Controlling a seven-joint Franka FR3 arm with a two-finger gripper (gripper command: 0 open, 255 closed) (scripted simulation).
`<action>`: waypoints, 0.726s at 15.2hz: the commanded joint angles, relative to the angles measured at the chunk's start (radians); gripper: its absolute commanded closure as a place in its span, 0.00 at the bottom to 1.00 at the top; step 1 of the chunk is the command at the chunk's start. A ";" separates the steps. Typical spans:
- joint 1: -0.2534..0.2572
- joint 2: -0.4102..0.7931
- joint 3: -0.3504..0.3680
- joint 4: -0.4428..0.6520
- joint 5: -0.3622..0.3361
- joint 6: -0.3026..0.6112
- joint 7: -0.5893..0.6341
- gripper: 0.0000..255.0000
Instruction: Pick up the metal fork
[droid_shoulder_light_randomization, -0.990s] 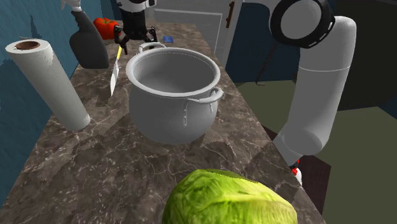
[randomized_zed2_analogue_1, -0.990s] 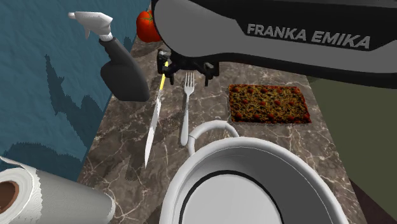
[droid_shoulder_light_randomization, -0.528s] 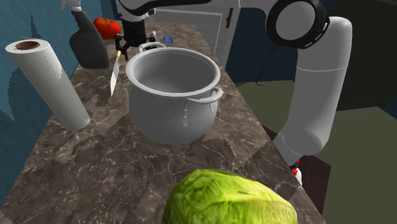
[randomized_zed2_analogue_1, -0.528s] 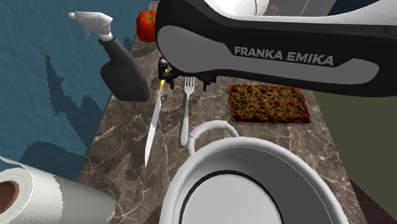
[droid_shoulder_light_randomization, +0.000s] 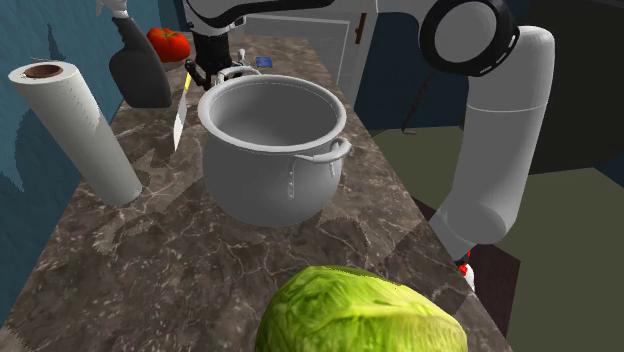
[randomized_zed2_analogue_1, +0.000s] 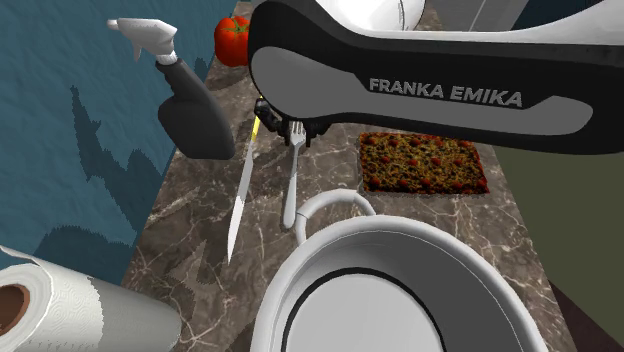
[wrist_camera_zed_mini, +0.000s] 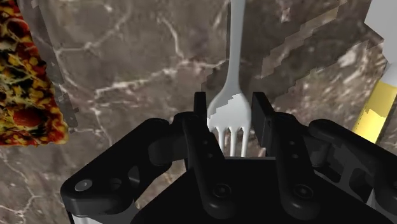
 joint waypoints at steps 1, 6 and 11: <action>0.003 0.009 0.002 -0.006 0.001 0.009 0.001 1.00; 0.004 0.006 0.003 0.022 0.004 -0.021 -0.002 1.00; 0.012 0.011 0.004 0.097 0.004 -0.091 -0.007 1.00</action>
